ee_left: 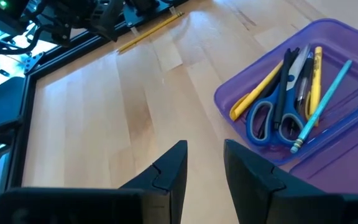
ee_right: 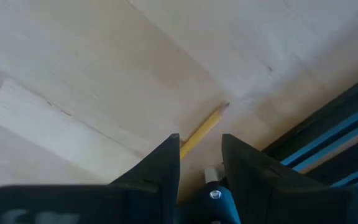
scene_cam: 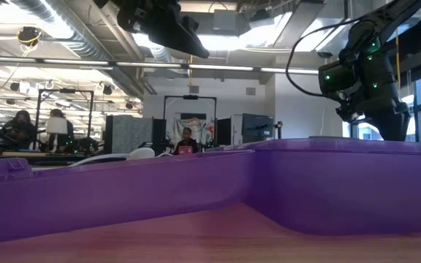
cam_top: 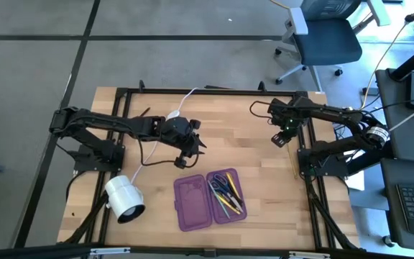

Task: Pick & place school supplies into a supply box
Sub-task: Put the yellow pencil into the purple supply box

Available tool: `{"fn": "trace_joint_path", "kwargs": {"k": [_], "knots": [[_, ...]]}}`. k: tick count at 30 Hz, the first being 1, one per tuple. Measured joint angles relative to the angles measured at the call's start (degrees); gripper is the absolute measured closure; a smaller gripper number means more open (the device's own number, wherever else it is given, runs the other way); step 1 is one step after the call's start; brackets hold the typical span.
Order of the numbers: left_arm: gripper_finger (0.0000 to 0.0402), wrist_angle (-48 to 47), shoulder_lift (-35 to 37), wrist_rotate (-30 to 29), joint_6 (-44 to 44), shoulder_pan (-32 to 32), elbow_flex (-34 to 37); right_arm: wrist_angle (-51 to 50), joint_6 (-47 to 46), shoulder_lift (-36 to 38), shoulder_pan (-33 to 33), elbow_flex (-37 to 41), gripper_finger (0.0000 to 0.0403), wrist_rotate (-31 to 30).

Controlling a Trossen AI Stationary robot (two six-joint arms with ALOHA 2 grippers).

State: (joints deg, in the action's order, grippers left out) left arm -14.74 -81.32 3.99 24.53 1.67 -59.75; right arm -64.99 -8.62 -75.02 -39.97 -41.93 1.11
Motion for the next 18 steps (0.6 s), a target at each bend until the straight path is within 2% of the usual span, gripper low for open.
{"fn": "trace_joint_path", "kwargs": {"k": [7,18], "knots": [[0.0304,0.0,0.0,0.1,0.0,0.4,0.0,0.3,1.2,-1.1,0.0,0.8,0.0279,0.0],[0.0304,0.0,0.0,0.1,0.0,0.4,0.0,0.4,0.0,-9.3,0.0,0.8,0.0279,0.0]]}}
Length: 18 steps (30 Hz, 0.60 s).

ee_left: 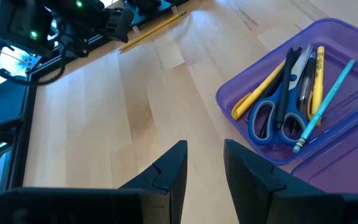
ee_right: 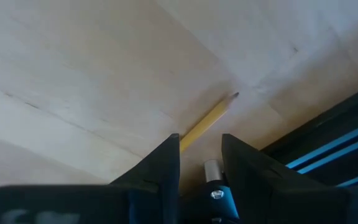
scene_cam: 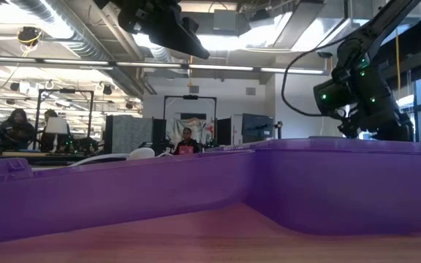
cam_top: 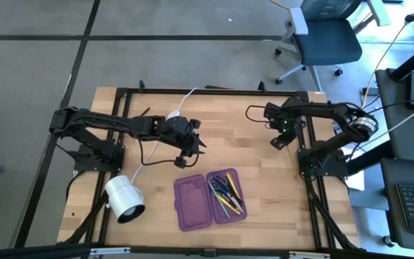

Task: Pick & place school supplies into a supply box
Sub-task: Put the yellow pencil into the purple supply box

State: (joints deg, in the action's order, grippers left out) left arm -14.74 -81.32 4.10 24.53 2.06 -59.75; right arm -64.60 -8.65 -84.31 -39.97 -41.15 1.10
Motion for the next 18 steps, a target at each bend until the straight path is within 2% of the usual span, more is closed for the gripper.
{"fn": "trace_joint_path", "kwargs": {"k": [13,18], "knots": [[0.0304,0.0,0.0,0.0,0.0,0.0,0.0,0.0,0.1,-8.3,0.0,0.0,0.0279,0.5],[0.0304,0.0,0.0,0.0,0.0,0.0,0.0,0.8,1.9,-10.8,0.0,0.0,0.0279,4.2]]}}
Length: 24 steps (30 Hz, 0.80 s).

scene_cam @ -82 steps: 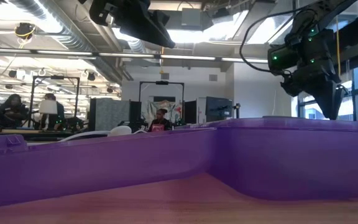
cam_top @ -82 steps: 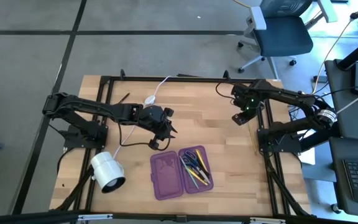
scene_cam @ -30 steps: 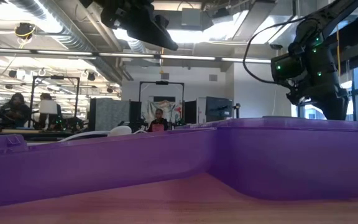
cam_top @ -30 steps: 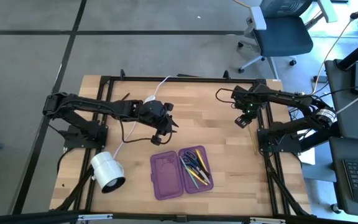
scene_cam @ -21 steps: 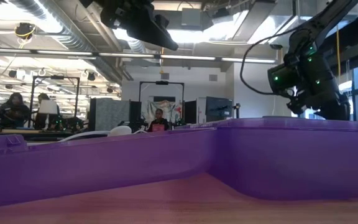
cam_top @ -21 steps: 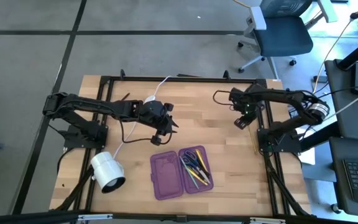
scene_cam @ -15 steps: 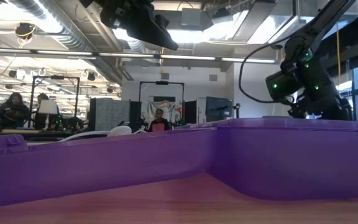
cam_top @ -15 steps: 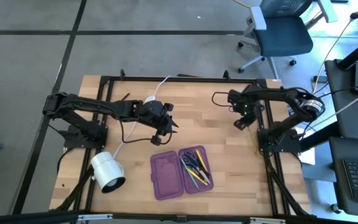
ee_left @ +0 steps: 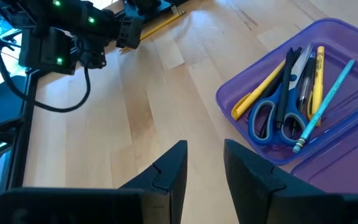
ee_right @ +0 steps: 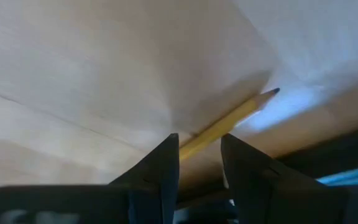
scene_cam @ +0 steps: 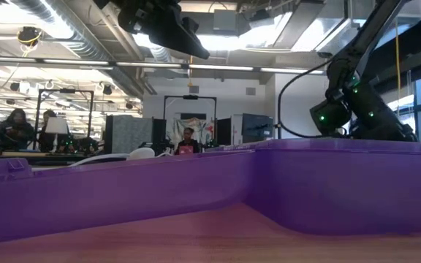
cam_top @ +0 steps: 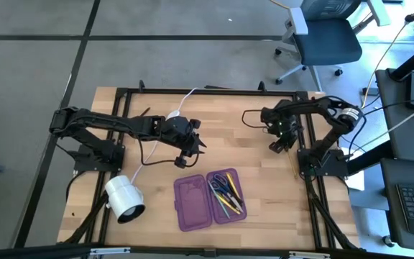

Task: Pick & place school supplies into a supply box
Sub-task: Put the yellow pencil into the purple supply box

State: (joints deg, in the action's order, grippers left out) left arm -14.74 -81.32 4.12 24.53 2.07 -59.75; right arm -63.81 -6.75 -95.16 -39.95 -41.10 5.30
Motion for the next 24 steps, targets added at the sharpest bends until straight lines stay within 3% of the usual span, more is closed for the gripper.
{"fn": "trace_joint_path", "kwargs": {"k": [7,18,24], "knots": [[0.0304,0.0,0.0,0.0,0.0,0.0,0.0,0.6,0.2,-2.5,0.0,-0.1,0.0284,0.7],[0.0304,0.0,0.0,0.0,0.1,0.0,0.0,1.2,-6.4,-3.1,0.0,-0.1,0.0362,1.5],[0.0304,0.0,0.0,0.0,0.1,0.0,0.0,1.3,-8.9,-3.1,1.7,-0.1,0.0371,2.7]]}}
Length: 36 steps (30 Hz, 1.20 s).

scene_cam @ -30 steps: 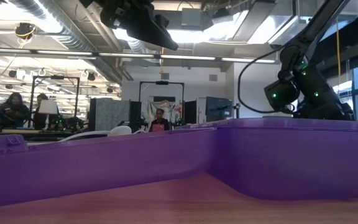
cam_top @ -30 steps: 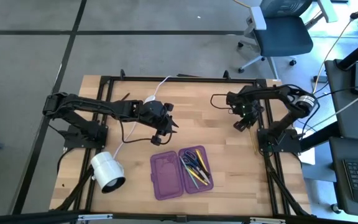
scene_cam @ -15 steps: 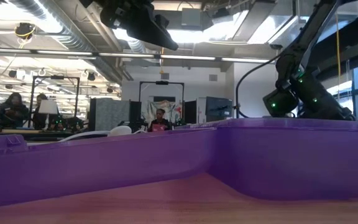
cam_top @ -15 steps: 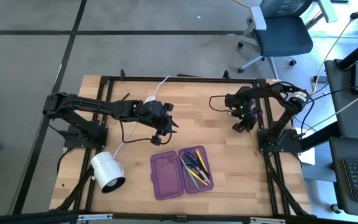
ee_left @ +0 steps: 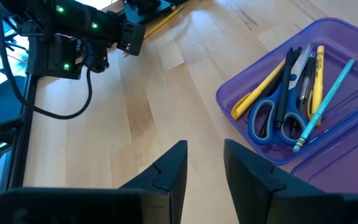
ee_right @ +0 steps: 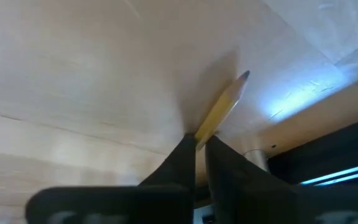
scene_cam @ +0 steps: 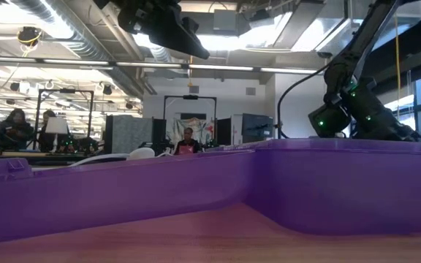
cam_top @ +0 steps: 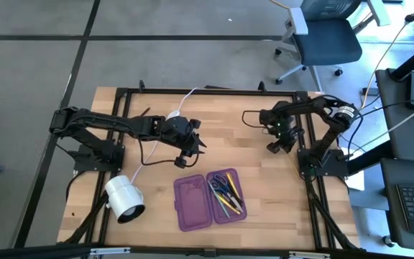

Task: Pick & place school supplies into a supply box
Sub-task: Put the yellow pencil into the purple supply box

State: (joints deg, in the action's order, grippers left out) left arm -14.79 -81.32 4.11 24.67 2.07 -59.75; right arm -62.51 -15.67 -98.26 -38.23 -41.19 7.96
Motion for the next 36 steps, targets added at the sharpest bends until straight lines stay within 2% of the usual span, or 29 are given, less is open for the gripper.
{"fn": "trace_joint_path", "kwargs": {"k": [11,25,36], "knots": [[0.0304,-0.4,0.0,0.0,0.1,0.0,0.0,0.7,-9.8,0.0,10.1,-0.5,0.0362,-0.3],[0.0304,-2.3,0.0,0.0,-0.1,-0.1,0.0,3.3,-20.2,-0.2,24.2,-6.2,0.0362,0.8],[0.0304,-2.8,0.0,0.0,-0.1,-0.1,0.0,11.1,-24.4,-0.1,31.7,-10.5,0.0378,1.3]]}}
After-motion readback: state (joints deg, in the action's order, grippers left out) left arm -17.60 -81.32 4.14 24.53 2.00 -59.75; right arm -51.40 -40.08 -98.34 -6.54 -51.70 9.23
